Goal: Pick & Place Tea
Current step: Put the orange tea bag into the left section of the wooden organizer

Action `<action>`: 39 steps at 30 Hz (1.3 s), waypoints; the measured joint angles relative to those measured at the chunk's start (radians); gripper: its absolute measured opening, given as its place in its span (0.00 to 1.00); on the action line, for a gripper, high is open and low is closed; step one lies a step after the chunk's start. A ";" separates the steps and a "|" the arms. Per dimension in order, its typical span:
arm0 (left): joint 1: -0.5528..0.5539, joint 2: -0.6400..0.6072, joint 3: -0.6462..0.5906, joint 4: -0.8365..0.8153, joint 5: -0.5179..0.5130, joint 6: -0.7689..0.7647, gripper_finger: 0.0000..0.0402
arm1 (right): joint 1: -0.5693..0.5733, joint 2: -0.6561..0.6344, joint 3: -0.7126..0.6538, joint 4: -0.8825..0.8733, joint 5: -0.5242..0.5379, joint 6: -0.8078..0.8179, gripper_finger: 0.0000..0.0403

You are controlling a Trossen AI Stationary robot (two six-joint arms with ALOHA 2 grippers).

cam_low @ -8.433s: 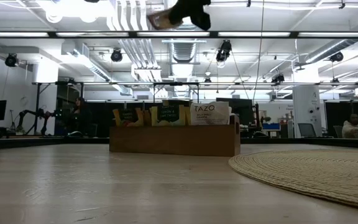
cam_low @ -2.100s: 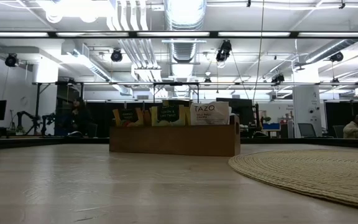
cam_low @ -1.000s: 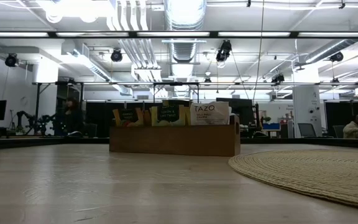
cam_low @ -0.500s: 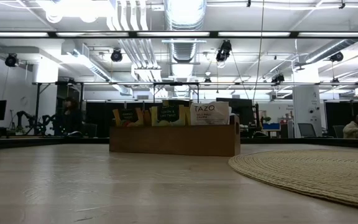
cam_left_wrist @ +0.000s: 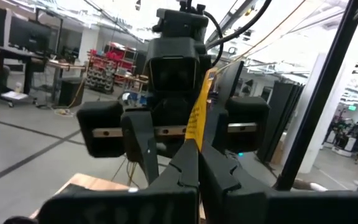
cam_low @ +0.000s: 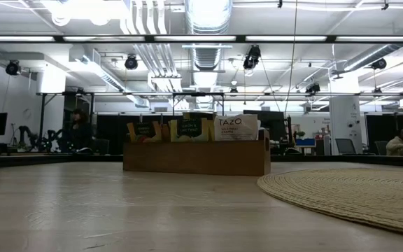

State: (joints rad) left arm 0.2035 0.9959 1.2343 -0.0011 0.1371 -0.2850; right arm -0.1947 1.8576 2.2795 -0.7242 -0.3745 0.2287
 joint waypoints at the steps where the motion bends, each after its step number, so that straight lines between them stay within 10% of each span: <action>1: 0.002 -0.005 0.000 -0.008 -0.001 0.001 0.00 | 0.000 -0.002 0.000 0.000 0.000 0.000 0.38; 19: 0.008 -0.034 0.000 -0.186 -0.037 -0.001 0.00 | -0.014 -0.005 0.001 0.045 -0.011 0.004 0.59; 24: 0.008 -0.034 0.000 -0.195 -0.034 -0.005 0.00 | -0.016 -0.005 0.002 0.049 -0.021 0.003 0.46; 30: 0.007 -0.034 0.000 -0.198 -0.030 -0.009 0.00 | -0.021 -0.004 0.002 0.050 -0.042 0.004 0.08; 39: 0.009 -0.033 0.000 -0.249 -0.043 -0.037 0.03 | -0.044 -0.003 -0.005 -0.027 -0.046 -0.011 0.02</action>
State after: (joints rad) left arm 0.2123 0.9627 1.2343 -0.2498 0.0940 -0.3220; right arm -0.2391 1.8542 2.2745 -0.7513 -0.4202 0.2180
